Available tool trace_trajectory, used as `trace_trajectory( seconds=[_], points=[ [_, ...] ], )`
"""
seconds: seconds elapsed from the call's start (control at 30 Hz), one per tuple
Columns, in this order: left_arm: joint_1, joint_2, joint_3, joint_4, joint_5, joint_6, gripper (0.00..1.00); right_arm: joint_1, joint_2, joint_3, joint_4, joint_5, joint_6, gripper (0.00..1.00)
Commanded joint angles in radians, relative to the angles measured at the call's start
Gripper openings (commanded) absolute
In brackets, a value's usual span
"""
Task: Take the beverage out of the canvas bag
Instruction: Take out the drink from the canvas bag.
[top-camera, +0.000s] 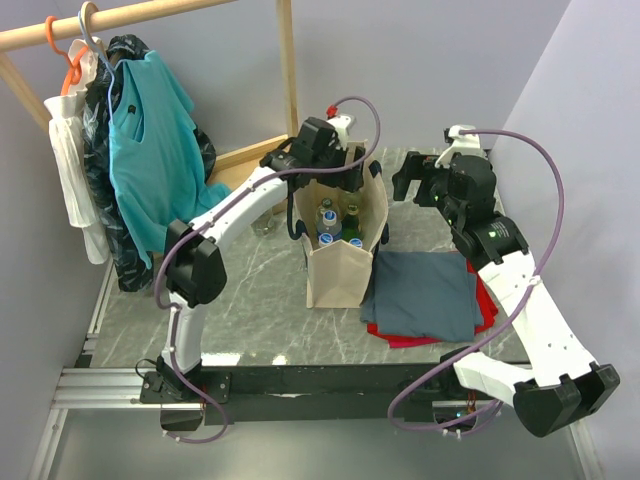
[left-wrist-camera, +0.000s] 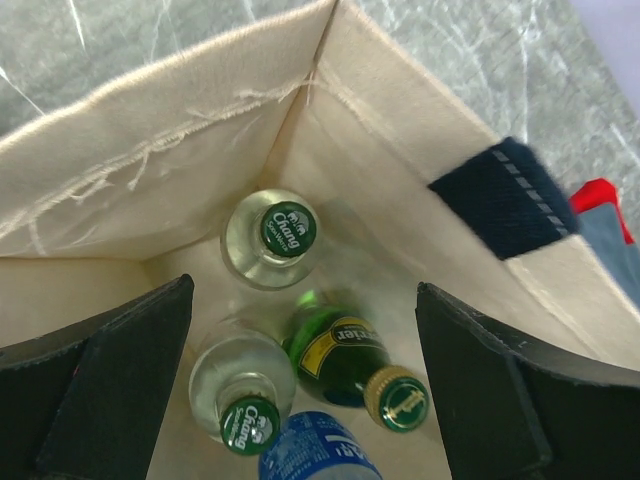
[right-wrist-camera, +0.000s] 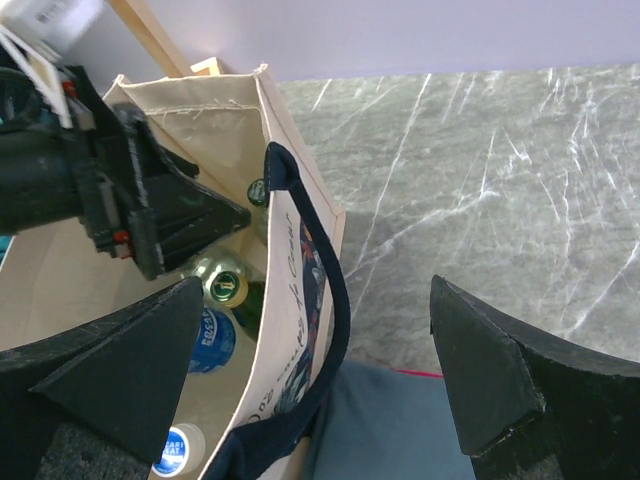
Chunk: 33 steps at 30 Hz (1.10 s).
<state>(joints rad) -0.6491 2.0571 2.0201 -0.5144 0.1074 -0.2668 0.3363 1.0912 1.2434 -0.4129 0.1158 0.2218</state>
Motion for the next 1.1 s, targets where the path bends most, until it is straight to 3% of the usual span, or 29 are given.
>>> trace_trajectory(
  seconds=[0.0, 0.57, 1.07],
  points=[
    [-0.007, 0.029, 0.055, 0.019, -0.014, 0.012, 0.99, 0.003, 0.007, 0.041, 0.013, 0.016, -0.015, 1.00],
    [-0.017, 0.113, 0.049, 0.113, -0.058, -0.017, 0.99, 0.004, 0.021, 0.041, 0.026, 0.021, -0.021, 1.00],
    [-0.020, 0.124, -0.008, 0.217, -0.104, -0.041, 0.93, 0.003, 0.024, 0.041, 0.028, 0.027, -0.025, 1.00]
  ],
)
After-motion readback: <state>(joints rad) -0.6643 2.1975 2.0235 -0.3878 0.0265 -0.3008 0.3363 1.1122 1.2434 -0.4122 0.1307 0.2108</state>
